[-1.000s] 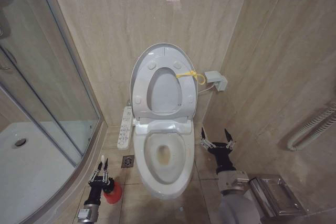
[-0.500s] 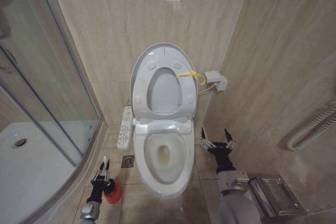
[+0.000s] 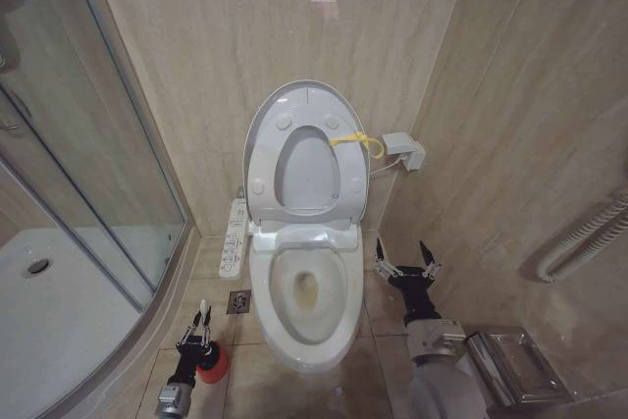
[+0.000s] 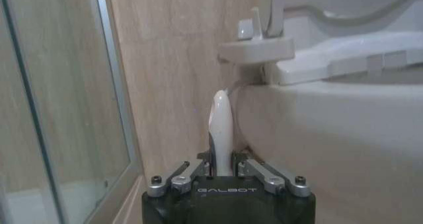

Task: Open the toilet lid, clean the toilet bowl with a toilet brush, close the toilet lid, and flush.

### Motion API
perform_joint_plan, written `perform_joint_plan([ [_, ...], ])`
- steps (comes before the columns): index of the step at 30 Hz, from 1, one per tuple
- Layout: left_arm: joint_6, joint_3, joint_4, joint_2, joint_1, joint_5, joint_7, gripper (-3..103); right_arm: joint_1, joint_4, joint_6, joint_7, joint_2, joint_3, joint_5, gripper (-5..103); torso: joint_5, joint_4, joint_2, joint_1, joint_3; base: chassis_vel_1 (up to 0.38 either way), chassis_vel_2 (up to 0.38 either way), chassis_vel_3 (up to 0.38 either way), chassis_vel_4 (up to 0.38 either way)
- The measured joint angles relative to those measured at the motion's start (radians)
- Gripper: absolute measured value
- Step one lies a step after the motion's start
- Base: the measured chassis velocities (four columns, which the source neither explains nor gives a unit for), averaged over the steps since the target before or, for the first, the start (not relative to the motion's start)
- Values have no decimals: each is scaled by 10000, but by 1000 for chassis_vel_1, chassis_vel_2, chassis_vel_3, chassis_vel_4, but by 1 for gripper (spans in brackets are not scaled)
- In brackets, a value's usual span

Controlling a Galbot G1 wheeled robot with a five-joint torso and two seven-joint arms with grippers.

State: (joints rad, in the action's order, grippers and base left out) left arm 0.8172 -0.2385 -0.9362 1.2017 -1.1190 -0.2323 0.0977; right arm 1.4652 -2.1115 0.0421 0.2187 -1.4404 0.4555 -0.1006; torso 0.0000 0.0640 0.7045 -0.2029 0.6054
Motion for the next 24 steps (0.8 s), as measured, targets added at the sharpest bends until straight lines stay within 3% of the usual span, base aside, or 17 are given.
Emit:
perform_joint_plan([
  [10, -9, 127, 837, 33, 382, 5, -343, 19, 0, 0, 0, 0, 0, 0, 0, 100, 0, -1, 0, 0, 0, 0, 0, 0, 0],
  [22, -353, 100, -48, -18, -254, -116, -116, 20, 0, 0, 0, 0, 0, 0, 0, 100, 0, 0, 0, 0, 0, 0, 0, 0, 0],
  [23, -354, 71, -114, -18, -317, -113, -101, 47, 0, 0, 0, 0, 0, 0, 0, 100, 0, 0, 0, 0, 0, 0, 0, 0, 0],
  [24, -356, 35, -170, -17, -380, -108, -83, 47, 0, 0, 0, 0, 0, 0, 0, 100, 0, 0, 0, 0, 0, 0, 0, 0, 0],
])
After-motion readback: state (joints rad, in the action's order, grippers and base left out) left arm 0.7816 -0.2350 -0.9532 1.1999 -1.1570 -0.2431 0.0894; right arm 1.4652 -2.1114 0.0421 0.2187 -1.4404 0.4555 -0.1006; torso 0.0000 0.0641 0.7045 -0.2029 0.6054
